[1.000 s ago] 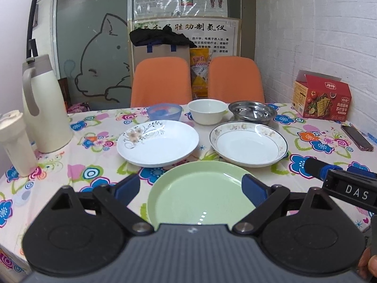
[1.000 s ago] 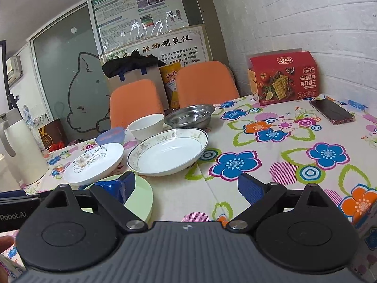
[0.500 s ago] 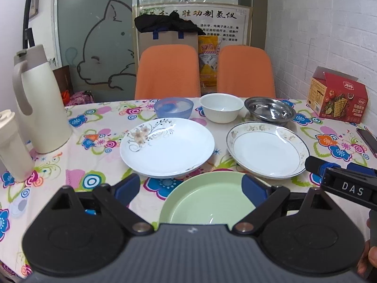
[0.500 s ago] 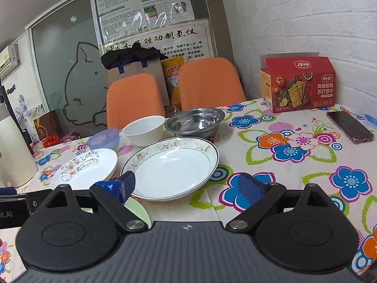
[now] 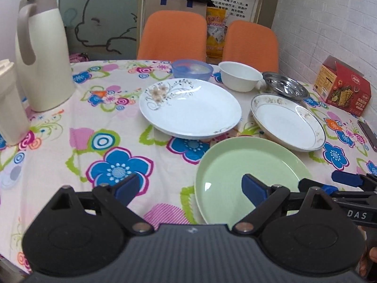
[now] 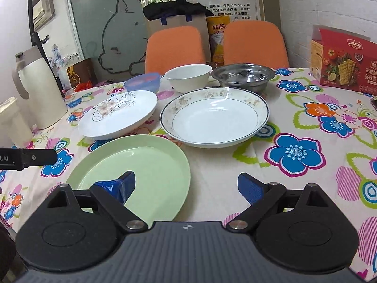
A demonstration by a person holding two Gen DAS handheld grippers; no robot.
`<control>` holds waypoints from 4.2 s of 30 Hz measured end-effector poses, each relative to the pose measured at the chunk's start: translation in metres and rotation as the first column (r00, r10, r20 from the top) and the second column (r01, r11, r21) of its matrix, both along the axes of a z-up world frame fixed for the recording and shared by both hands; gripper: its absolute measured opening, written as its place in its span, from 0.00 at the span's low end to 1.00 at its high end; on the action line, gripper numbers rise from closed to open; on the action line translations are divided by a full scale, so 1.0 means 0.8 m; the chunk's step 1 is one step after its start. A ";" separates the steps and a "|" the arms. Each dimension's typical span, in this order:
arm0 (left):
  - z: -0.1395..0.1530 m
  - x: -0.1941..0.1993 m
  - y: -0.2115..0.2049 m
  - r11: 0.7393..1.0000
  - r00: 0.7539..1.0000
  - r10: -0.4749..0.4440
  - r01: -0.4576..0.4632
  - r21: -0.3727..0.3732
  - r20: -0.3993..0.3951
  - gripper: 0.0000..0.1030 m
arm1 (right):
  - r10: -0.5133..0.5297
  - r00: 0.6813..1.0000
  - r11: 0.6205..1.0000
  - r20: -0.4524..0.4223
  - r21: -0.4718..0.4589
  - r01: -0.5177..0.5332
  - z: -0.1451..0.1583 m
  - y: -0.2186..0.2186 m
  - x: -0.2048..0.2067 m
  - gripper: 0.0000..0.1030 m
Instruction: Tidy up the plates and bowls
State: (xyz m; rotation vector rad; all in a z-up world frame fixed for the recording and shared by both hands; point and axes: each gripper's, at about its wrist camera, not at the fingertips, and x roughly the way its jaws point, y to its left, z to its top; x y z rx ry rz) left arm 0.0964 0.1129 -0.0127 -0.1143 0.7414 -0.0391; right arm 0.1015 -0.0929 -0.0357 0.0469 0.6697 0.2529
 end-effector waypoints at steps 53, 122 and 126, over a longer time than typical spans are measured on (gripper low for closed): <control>-0.038 0.009 0.053 0.991 0.989 0.116 -0.110 0.070 -0.091 0.47 | 0.213 0.974 0.975 0.074 -0.075 -0.207 -0.037 0.123 -0.012 0.53; 0.007 0.042 0.052 0.998 0.996 0.058 -0.056 0.031 -0.071 0.39 | 0.189 0.979 0.979 0.076 0.063 -0.193 0.016 0.115 0.035 0.59; -0.008 0.019 0.052 0.997 0.995 0.069 -0.066 0.040 -0.078 0.39 | 0.182 0.981 0.980 0.061 0.063 -0.186 0.003 0.118 0.012 0.59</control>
